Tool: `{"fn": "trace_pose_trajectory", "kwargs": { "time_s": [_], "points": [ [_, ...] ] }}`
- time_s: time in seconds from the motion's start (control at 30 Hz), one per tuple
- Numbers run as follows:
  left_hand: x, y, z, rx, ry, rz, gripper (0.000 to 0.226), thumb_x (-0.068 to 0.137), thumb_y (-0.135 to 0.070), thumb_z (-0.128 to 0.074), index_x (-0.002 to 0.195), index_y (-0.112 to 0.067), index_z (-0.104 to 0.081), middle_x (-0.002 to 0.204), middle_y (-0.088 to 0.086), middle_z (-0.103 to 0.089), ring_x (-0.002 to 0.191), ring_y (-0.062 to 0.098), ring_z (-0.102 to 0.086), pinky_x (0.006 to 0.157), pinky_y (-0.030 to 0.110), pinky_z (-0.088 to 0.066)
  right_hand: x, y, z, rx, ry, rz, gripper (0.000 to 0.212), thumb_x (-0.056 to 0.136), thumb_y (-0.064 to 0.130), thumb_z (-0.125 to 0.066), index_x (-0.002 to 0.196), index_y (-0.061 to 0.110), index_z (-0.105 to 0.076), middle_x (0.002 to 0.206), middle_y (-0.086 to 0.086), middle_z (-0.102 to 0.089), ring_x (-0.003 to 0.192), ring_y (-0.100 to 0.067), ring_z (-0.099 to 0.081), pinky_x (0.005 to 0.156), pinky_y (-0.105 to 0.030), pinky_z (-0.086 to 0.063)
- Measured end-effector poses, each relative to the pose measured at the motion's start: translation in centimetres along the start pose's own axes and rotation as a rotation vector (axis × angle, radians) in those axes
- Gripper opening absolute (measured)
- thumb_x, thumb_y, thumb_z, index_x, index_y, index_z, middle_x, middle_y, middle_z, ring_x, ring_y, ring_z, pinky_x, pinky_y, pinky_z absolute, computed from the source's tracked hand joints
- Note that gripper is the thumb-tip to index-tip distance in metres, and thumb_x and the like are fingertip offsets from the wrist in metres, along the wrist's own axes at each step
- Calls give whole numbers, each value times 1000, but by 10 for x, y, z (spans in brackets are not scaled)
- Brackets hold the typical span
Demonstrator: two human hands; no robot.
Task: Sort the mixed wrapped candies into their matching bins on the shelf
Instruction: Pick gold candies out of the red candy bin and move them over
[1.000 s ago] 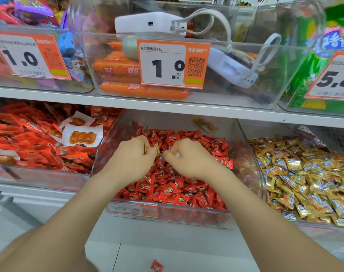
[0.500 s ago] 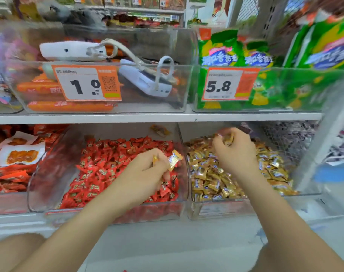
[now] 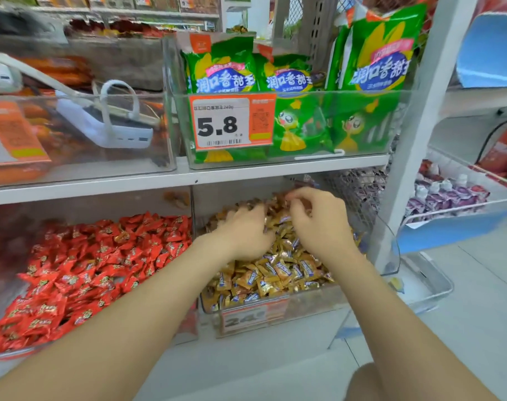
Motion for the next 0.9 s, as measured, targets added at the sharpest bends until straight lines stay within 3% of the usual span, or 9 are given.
{"fn": "trace_pose_trajectory", "kwargs": {
  "time_s": [0.1, 0.23, 0.33, 0.4, 0.53, 0.63, 0.7, 0.8, 0.9],
  "points": [
    [-21, -3, 17, 190, -159, -76, 48, 102, -45, -46, 145, -24, -45, 138, 12, -53, 130, 40, -48, 107, 55, -39, -11, 21, -4, 62, 39, 11, 26, 95, 15, -60, 101, 25, -82, 90, 12, -78, 82, -2, -67, 80, -19, -51],
    [-87, 20, 56, 114, -560, -213, 29, 102, -42, -42, 102, -25, -65, 96, -1, -61, 95, 27, -52, 84, 44, -45, -26, 68, -29, 141, 155, 98, 23, 92, 14, -62, 94, 28, -80, 78, 16, -75, 75, 2, -68, 72, -10, -50],
    [-133, 88, 68, 83, -655, -70, 29, 100, -43, -41, 84, -26, -58, 80, -4, -53, 82, 25, -49, 79, 43, -43, -46, 118, -56, 181, 257, 202, 20, 89, 12, -66, 93, 27, -79, 75, 14, -73, 72, -1, -68, 72, -10, -50],
    [-157, 144, 68, 137, -593, 158, 33, 98, -52, -37, 92, -27, -57, 89, 1, -58, 92, 32, -56, 85, 46, -46, -62, 154, -78, 176, 338, 321, 22, 86, 11, -67, 95, 28, -78, 77, 14, -71, 72, -3, -66, 74, -13, -50],
    [-198, 247, 54, 140, -221, 673, 69, 98, -72, -36, 139, -17, -46, 141, 20, -50, 130, 49, -46, 107, 53, -41, -91, 196, -143, -44, 549, 395, 15, 85, 28, -68, 98, 32, -73, 77, 11, -70, 82, -13, -66, 81, -32, -57],
    [-210, 281, 42, 22, 48, 665, 83, 88, -75, -54, 145, -16, -43, 147, 14, -55, 131, 36, -54, 108, 42, -45, -104, 206, -187, -176, 686, 355, 20, 84, 44, -78, 94, 30, -70, 88, 6, -70, 96, -22, -66, 82, -37, -56],
    [-214, 286, 40, -159, 150, 627, 86, 71, -75, -69, 137, -23, -51, 138, -1, -61, 122, 22, -59, 107, 37, -48, -108, 221, -207, -82, 743, 383, 18, 83, 37, -84, 93, 29, -72, 96, 7, -72, 96, -18, -66, 85, -36, -56],
    [-217, 295, 41, -225, 248, 629, 68, 63, -50, -84, 118, -22, -55, 118, 0, -64, 106, 18, -63, 96, 39, -56, -118, 242, -243, 76, 930, 443, 28, 83, 29, -86, 110, 27, -79, 108, 11, -77, 98, -7, -67, 92, -32, -55],
    [-210, 304, 38, -208, 276, 609, 59, 63, -26, -88, 111, -17, -56, 111, 7, -66, 99, 25, -69, 84, 39, -60, -129, 245, -276, -40, 1080, 524, 50, 82, 42, -83, 130, 33, -71, 123, 14, -73, 115, -13, -65, 104, -39, -51]
  ]
}}
Point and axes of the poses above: each hand's wrist, its own x-axis towards the middle knuckle, its own z-axis out of the back of the hand, y = z × x, the point moved 7 cm from there along x, towards the middle knuckle
